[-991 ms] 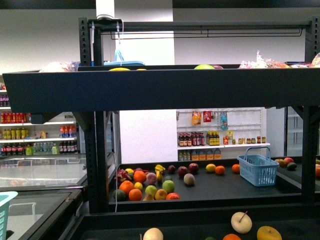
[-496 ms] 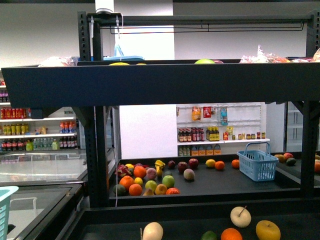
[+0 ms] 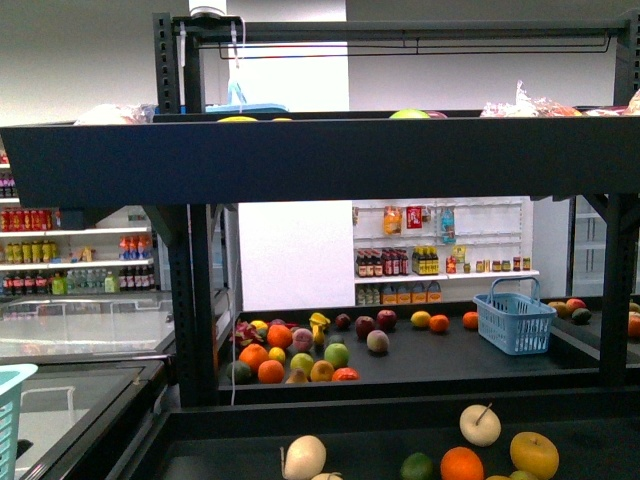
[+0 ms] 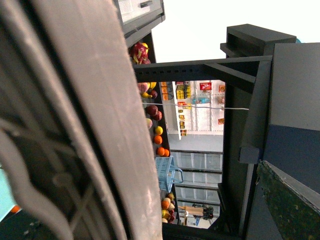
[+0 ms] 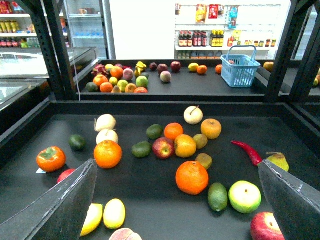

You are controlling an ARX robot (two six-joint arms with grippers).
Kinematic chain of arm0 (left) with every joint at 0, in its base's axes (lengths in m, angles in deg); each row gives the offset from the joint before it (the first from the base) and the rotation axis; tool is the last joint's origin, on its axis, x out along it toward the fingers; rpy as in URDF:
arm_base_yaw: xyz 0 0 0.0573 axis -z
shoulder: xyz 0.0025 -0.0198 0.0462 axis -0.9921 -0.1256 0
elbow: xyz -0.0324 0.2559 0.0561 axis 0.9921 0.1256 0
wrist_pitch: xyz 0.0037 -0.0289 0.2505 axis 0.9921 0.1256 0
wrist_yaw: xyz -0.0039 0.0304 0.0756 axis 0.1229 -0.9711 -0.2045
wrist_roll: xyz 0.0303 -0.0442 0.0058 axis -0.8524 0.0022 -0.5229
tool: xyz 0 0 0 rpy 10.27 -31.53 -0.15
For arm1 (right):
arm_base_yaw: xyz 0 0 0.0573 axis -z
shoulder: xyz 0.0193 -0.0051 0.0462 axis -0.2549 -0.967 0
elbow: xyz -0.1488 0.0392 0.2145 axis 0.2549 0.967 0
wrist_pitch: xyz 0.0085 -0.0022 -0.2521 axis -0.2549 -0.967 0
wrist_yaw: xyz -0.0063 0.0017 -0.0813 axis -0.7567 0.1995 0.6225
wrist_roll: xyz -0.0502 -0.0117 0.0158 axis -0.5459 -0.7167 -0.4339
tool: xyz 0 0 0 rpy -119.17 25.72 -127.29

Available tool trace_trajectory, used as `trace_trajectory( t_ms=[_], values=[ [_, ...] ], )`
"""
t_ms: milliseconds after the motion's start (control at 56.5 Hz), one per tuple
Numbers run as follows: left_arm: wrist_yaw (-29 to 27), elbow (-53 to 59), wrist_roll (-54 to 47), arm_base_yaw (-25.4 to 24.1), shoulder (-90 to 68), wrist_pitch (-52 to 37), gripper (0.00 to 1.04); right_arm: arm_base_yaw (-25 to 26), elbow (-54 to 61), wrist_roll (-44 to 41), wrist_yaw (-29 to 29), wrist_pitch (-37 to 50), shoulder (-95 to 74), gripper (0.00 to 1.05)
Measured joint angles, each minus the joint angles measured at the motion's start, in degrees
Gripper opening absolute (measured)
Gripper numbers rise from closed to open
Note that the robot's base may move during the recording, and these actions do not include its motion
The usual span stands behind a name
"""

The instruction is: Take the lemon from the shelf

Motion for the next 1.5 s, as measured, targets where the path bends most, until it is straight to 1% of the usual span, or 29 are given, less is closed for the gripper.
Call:
trace_trajectory(
  t_ms=[106, 195, 230, 283, 372, 478, 513, 584, 620, 673, 832, 1009, 1133, 1222, 1363, 1505],
  values=[
    [-0.83, -0.15, -0.44, 0.00, -0.50, 0.13, 0.96, 0.00, 0.00, 0.00, 0.00, 0.00, 0.00, 0.97],
    [-1.05, -0.31, -0.90, 0.02, -0.50, 0.79, 0.82, 0.00, 0.00, 0.00, 0.00, 0.00, 0.00, 0.97],
    [-1.18, -0.33, -1.20, 0.02, -0.50, 0.81, 0.75, 0.00, 0.00, 0.00, 0.00, 0.00, 0.00, 0.97],
    [-1.18, -0.35, -1.38, 0.02, -0.50, 0.85, 0.68, 0.00, 0.00, 0.00, 0.00, 0.00, 0.00, 0.97],
    [-1.22, -0.55, -2.01, -0.09, -0.50, 1.33, 0.52, 0.00, 0.00, 0.00, 0.00, 0.00, 0.00, 0.97],
    [-1.25, -0.57, -2.38, -0.15, -0.50, 1.51, 0.36, 0.00, 0.00, 0.00, 0.00, 0.00, 0.00, 0.97],
    [-1.40, -0.52, -2.45, -0.24, -0.50, 1.62, 0.29, 0.00, 0.00, 0.00, 0.02, 0.00, 0.00, 0.97],
    [-1.44, -0.39, -2.12, -0.28, -0.50, 1.68, 0.19, 0.00, 0.00, 0.00, 0.00, 0.00, 0.00, 0.97],
    [-1.40, -0.20, -1.88, -0.28, -0.48, 1.68, 0.16, 0.00, 0.00, 0.00, 0.00, 0.00, 0.00, 0.97],
    [-1.14, 0.02, -2.58, -0.28, -0.28, 1.66, 0.14, 0.00, 0.00, 0.00, 0.00, 0.00, 0.00, 0.97],
    [-0.72, 3.06, -6.21, -0.04, 3.13, 3.72, 0.13, 0.00, 0.00, 0.00, 0.00, 0.00, 0.00, 0.97],
    [2.08, 6.73, -13.51, 1.40, 9.49, 7.45, 0.12, 0.00, 0.00, 0.00, 0.00, 0.00, 0.00, 0.97],
    [3.50, 7.69, -15.10, 2.67, 12.55, 8.85, 0.10, 0.00, 0.00, 0.00, 0.00, 0.00, 0.00, 0.97],
    [5.92, 7.96, -16.06, 4.79, 16.13, 9.75, 0.08, 0.00, 0.00, 0.00, 0.00, 0.00, 0.00, 0.97],
    [8.90, 8.13, -17.90, 9.20, 20.20, 10.29, 0.08, 0.00, 0.00, 0.00, 0.00, 0.00, 0.00, 0.97],
    [10.62, 9.35, -18.82, 13.27, 20.90, 9.49, 0.08, 0.00, 0.00, 0.00, 0.00, 0.00, 0.00, 0.97]
  ],
)
